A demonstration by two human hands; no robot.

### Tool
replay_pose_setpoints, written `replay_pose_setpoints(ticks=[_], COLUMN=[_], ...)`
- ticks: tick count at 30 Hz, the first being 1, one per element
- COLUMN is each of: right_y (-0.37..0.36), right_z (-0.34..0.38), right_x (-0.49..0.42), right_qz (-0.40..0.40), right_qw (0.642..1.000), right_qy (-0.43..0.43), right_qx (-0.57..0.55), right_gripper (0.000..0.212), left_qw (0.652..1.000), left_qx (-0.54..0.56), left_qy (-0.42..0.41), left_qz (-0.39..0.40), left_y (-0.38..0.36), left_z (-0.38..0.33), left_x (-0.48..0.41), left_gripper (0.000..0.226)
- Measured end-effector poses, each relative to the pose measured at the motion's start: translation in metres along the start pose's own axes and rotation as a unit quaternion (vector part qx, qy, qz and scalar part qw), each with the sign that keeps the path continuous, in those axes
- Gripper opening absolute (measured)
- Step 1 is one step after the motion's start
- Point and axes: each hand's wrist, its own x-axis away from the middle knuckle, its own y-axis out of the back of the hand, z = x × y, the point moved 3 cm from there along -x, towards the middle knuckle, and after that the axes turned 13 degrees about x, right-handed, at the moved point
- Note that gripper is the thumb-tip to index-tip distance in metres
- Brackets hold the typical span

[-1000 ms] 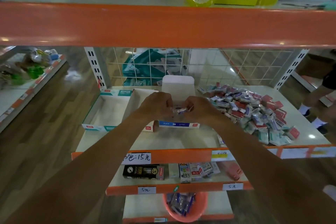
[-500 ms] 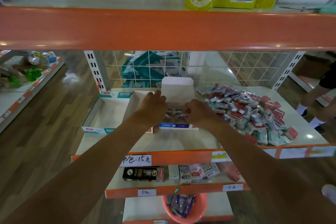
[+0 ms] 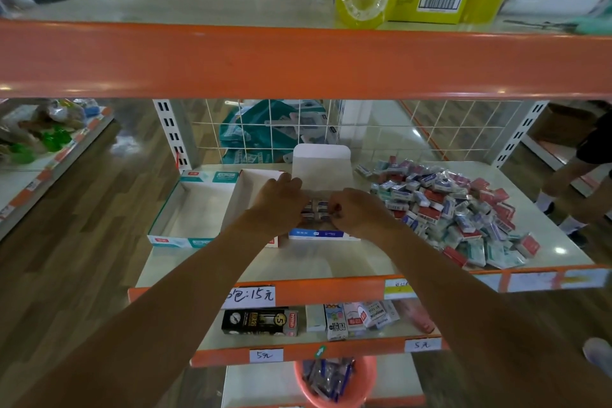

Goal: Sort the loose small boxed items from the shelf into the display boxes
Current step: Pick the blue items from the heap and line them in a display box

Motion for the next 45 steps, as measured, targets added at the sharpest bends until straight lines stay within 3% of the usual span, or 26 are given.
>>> replay_pose_setpoints(ticks=[18, 27, 32, 45], right_y=[0.003, 0.018, 0.028, 0.030], right_z=[0.004, -0.002, -0.030, -0.135], right_x=[0.002, 0.014, 0.025, 0.082], right_qz=[-0.007, -0.115, -0.121, -0.094], right_qw=[0.999, 0.992, 0.984, 0.973], right_qy=[-0.006, 0.002, -0.039, -0.161], right_qx=[0.030, 0.059, 0.121, 0.132], right_gripper=[0.025, 0.033, 0.046, 0.049], left_qw=[0.999, 0.998, 0.996, 0.994], left_qx=[0.038, -0.004, -0.027, 0.050], left_qy=[0.026, 0.030, 0.030, -0.042], left_qz=[0.001, -0.062, -0.083, -0.092], left_y=[0.000, 0.019, 0.032, 0.042], left_z=[-0.001, -0.021, -0.046, -0.149], left_x=[0.002, -0.004, -0.014, -0.050], left_gripper=[0.045, 0.036, 0.034, 0.036])
